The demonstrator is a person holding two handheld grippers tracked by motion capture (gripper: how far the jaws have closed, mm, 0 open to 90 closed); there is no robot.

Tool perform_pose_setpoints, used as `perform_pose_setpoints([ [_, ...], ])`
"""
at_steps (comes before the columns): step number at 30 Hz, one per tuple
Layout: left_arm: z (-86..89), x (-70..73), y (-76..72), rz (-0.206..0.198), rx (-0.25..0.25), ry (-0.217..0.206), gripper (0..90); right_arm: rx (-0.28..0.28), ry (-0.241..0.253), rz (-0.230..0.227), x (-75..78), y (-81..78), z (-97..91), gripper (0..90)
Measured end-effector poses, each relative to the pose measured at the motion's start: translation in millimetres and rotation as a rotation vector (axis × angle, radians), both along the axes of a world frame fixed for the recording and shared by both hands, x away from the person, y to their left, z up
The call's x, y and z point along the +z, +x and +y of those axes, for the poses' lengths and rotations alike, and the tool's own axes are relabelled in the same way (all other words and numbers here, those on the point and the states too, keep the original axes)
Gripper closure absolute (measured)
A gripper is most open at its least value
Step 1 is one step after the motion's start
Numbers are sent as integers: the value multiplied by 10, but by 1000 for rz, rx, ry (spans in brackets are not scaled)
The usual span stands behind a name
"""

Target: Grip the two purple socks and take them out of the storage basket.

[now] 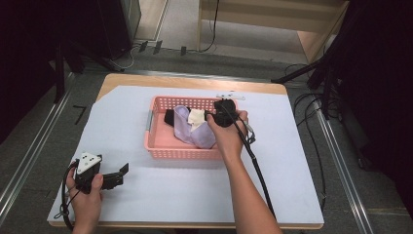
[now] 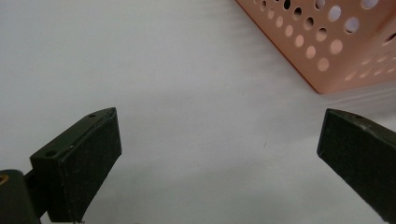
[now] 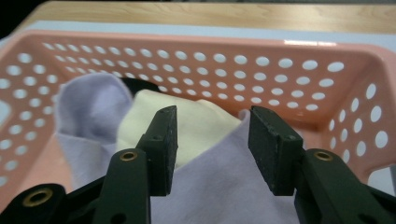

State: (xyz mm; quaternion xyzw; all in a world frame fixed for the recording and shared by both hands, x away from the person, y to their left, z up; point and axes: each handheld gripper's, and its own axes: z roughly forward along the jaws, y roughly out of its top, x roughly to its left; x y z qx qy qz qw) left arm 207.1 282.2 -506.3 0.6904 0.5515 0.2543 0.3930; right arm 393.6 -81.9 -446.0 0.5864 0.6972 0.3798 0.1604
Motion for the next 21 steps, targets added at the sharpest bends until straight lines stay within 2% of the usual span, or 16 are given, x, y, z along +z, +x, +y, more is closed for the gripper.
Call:
perform_pose_setpoints([
  [3,1,-1,1,1,0,-3,6,-15,5,83,-64,70,29,535],
  [4,1,-1,2,1,-1,-2,6,-29,21,107,-72,83,42,530],
  [8,1,-1,2,1,0,-1,24,-36,14,115,-123,134,66,512],
  [9,-1,-1,1,-1,2,-1,41,-37,5,142,-165,171,84,519],
  [10,-1,-1,1,-1,2,-1,42,-37,5,142,-165,171,84,519],
  [11,-1,-1,1,0,1,-1,42,-37,-16,166,-183,192,88,542],
  [12,-1,-1,1,0,2,-1,42,-36,-22,170,-189,199,91,562],
  [15,-1,-1,1,0,3,-2,42,-36,-42,234,-198,221,102,656],
  [18,0,-1,0,0,2,-2,42,-18,-10,271,-211,241,66,851],
  [21,1,-1,2,2,4,-2,42,-7,21,244,-170,214,39,888],
])
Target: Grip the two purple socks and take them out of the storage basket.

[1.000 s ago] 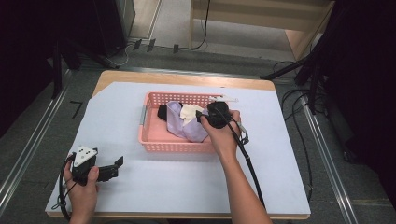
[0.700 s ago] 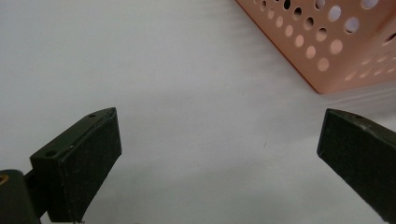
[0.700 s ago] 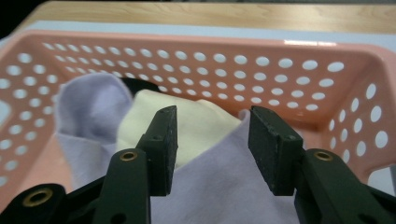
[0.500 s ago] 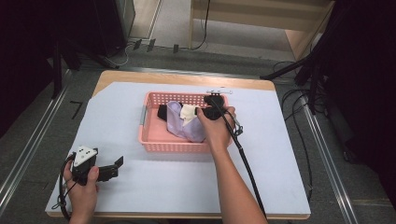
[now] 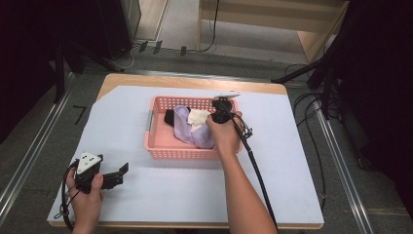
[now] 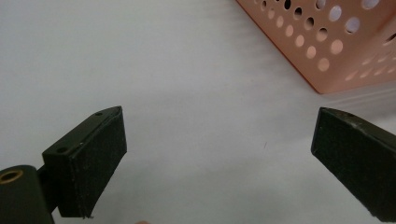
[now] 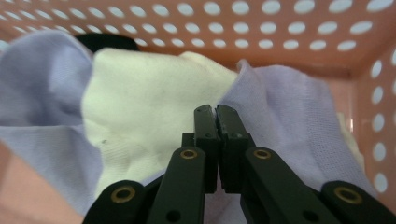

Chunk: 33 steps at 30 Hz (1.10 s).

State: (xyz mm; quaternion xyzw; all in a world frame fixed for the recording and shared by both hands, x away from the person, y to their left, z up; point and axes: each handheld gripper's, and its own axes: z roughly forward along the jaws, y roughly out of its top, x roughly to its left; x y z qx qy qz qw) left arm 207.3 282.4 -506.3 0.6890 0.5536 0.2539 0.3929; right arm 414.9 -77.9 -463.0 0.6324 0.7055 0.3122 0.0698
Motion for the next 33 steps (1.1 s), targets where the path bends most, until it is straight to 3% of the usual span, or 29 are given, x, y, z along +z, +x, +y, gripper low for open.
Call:
perform_pose_setpoints([
  [3,3,1,2,3,-1,0,42,14,9,-74,79,-62,-19,892],
  [5,3,1,3,4,1,0,42,10,26,-87,113,-87,-24,893],
  [6,5,0,4,5,1,0,42,14,48,-155,165,-126,-65,893],
  [18,3,-3,8,4,4,-7,42,66,82,-542,513,-395,-191,892],
  [19,4,-3,8,3,4,-6,42,66,82,-542,513,-395,-191,892],
  [20,5,-2,7,4,3,-5,42,65,77,-614,539,-430,-218,892],
  [22,3,-2,7,5,4,-5,42,64,63,-676,570,-455,-256,892],
  [26,4,-1,7,6,3,-3,42,43,68,-744,654,-488,-361,892],
  [33,3,1,3,4,4,2,42,-22,52,-821,796,-547,-616,891],
])
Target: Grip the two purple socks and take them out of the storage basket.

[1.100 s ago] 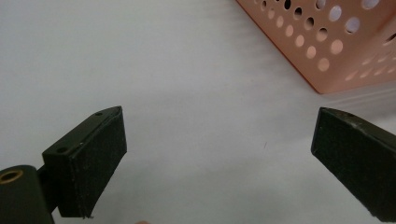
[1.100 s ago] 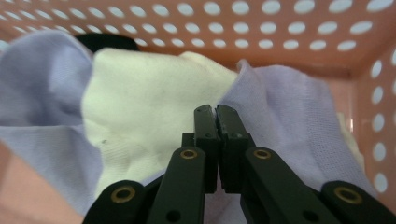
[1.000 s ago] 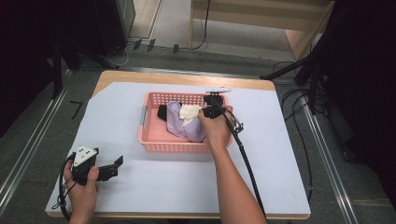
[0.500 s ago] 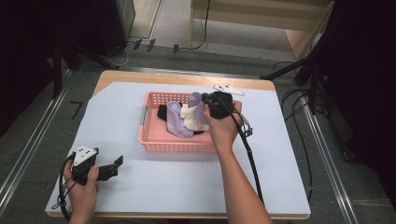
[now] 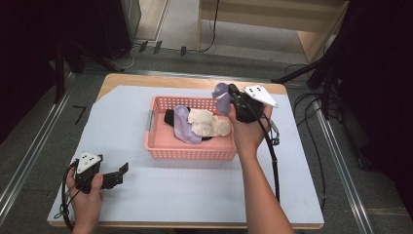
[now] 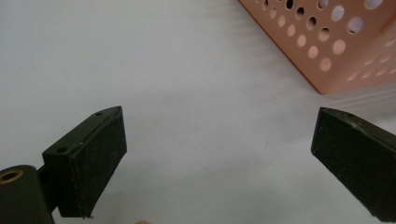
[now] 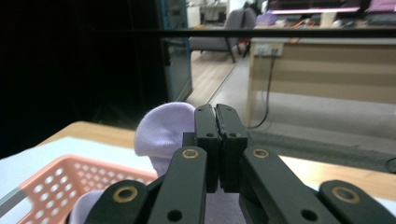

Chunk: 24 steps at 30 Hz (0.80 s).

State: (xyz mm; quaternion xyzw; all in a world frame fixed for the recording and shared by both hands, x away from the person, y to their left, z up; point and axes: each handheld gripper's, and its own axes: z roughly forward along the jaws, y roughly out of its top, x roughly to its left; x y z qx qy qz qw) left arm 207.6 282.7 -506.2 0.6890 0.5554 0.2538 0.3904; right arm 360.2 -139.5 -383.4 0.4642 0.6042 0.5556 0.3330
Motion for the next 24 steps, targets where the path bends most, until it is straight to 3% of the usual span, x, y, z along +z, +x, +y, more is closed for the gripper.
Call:
perform_pose_setpoints([
  [5,-3,-1,-3,-5,2,-1,42,-32,13,-17,47,-25,-179,891],
  [7,-4,0,-5,-7,-1,-1,42,-66,18,-29,74,-41,-337,891],
  [15,-6,-1,-6,-8,0,0,42,-139,35,-14,71,-84,-690,891],
  [24,-8,-1,-8,-10,1,1,42,-193,24,68,-265,-106,-911,890],
])
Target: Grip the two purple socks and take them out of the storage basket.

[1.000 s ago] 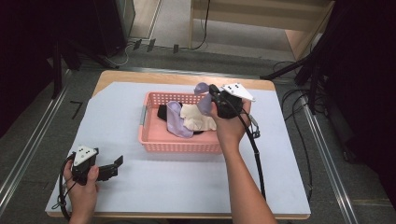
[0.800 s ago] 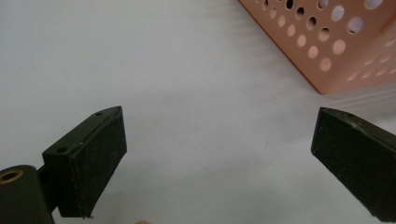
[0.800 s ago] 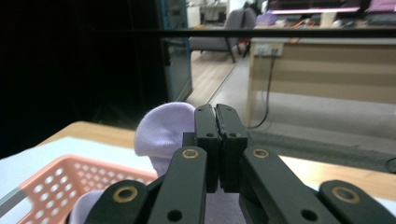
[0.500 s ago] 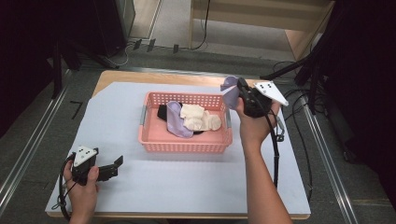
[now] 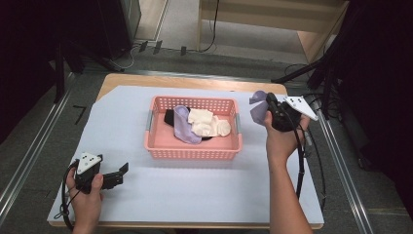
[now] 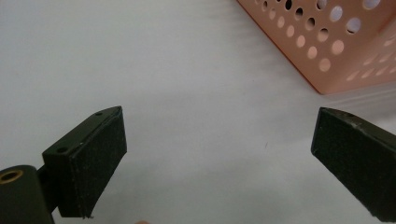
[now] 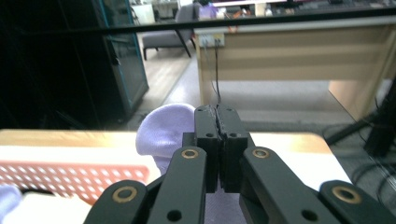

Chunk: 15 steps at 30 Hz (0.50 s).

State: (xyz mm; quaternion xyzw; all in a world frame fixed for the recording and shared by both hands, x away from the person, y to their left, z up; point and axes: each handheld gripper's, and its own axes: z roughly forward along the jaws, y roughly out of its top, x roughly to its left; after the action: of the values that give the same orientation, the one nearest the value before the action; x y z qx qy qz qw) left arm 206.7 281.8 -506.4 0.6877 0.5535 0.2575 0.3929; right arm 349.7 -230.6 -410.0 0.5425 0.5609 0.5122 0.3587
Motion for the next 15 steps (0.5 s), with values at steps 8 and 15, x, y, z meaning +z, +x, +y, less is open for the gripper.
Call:
perform_pose_setpoints([
  [8,0,1,0,0,0,2,42,-34,25,91,-339,-27,-131,803],
  [15,-1,1,0,2,-1,3,42,8,51,55,-301,-81,7,634],
])
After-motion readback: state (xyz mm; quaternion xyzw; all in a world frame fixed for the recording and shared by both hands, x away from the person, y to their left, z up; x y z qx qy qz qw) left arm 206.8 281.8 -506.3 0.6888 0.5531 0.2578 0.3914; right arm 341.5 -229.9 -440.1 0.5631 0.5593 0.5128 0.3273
